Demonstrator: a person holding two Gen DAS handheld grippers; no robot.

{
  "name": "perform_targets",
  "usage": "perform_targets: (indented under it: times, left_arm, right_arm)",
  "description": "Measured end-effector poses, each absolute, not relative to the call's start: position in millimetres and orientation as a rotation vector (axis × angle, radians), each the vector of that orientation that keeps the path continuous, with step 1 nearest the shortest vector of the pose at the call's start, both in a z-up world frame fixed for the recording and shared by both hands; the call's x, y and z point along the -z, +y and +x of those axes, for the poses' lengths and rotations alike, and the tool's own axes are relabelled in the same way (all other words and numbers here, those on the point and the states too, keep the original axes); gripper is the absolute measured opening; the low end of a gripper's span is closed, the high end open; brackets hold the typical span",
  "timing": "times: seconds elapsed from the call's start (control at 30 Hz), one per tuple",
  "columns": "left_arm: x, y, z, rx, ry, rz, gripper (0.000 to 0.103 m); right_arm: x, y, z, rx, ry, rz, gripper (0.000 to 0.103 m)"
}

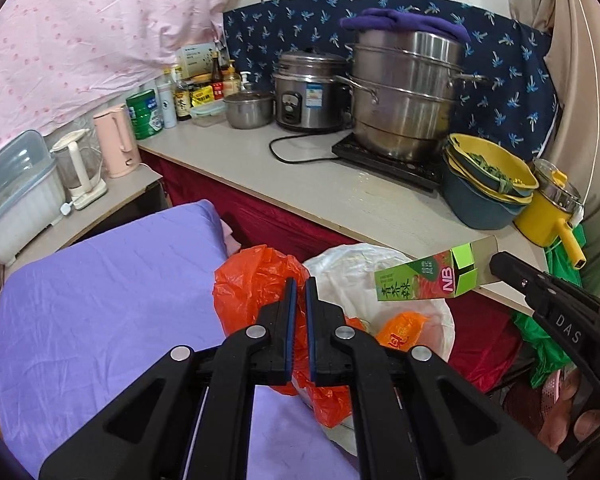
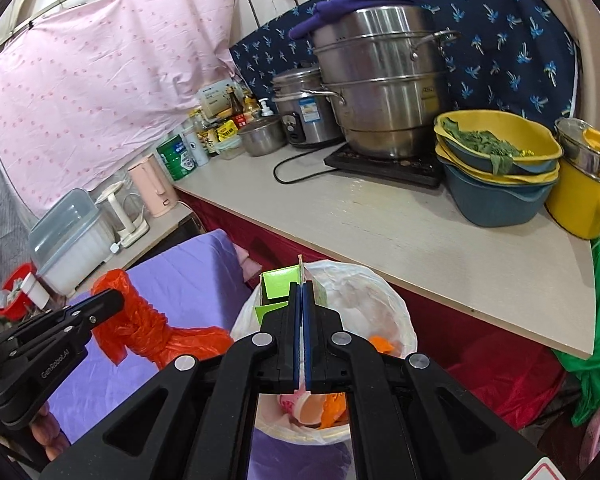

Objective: Collect trash
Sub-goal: 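Lift the red bag and green carton and carry both over the bin, then open both tools to drop the red bag and carton into the bin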

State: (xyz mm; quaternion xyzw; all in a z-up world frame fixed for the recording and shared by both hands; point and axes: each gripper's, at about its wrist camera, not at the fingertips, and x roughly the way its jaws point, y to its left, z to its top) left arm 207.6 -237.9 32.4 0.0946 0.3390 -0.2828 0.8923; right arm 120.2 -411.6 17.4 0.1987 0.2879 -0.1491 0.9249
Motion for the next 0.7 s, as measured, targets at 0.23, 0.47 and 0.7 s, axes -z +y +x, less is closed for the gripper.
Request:
perform_targets:
  times: [0.23,0.47,0.7]
  left_arm:
    - [-14.9,-255.1,211.2,0.586,0.737,0.225,0.004]
    - [-9.9,-253.1,217.0,0.556,0.755,0.219,0.015]
    - [-14.3,-239.6,216.3,0.504,0.715,0.222,0.058]
  right_arm:
    - [-6.7,-417.3,125.0,0.299,0.605,0.423,0.002]
    - [-6.2,-415.2,128.8,0.29,0.597,0.429,0.006]
    - [-21.2,-413.1,124.5,0.299,0.553,0.428,0.026]
